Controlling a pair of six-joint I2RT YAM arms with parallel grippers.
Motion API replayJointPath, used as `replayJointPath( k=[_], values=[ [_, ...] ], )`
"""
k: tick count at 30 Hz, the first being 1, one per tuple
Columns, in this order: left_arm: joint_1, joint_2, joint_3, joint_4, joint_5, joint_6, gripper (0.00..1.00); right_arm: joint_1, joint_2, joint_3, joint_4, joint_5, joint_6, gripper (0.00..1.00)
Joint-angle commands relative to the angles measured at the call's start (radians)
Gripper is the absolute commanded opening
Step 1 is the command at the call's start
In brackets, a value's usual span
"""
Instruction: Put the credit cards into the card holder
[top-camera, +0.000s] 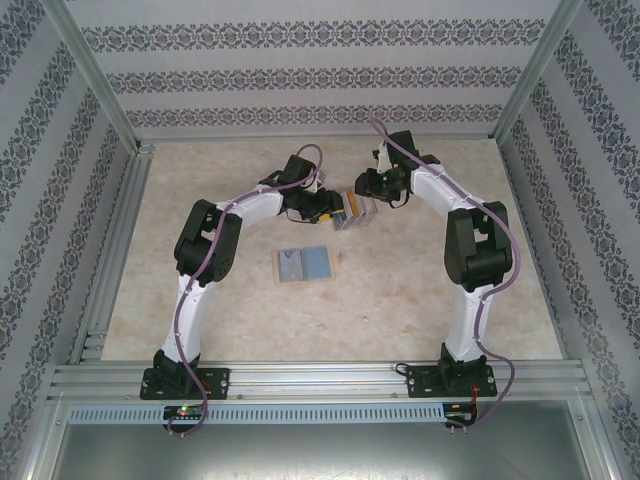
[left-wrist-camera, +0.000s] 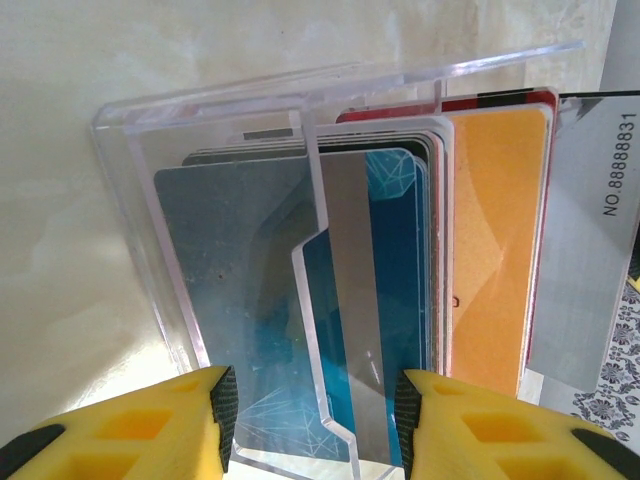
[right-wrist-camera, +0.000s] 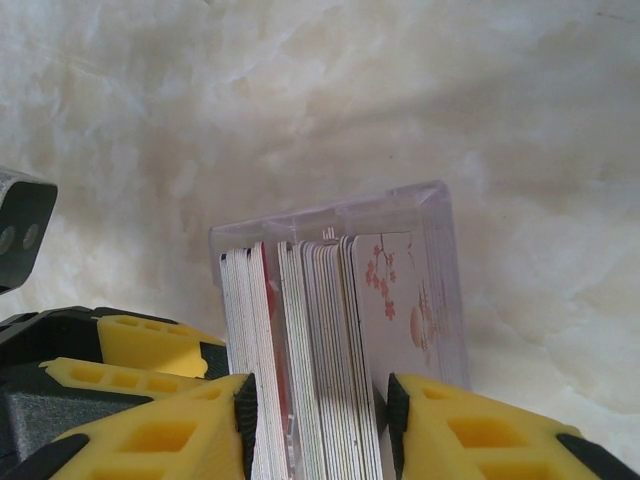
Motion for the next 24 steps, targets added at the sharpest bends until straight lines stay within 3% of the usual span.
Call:
replayJointPath(
  k=[1,24],
  values=[
    [-0.017,0.01,0.003,-0.013,0.01,-0.003,0.48,0.01,-0.023,0.027,-0.026,-0.02,-0.01,0.42],
    [-0.022,-0.005,-0.011,-0.003,0.007,-0.012,0.48,-0.005,-0.041,0.012,-0.031,-0.004,-0.016,0.29]
  ],
)
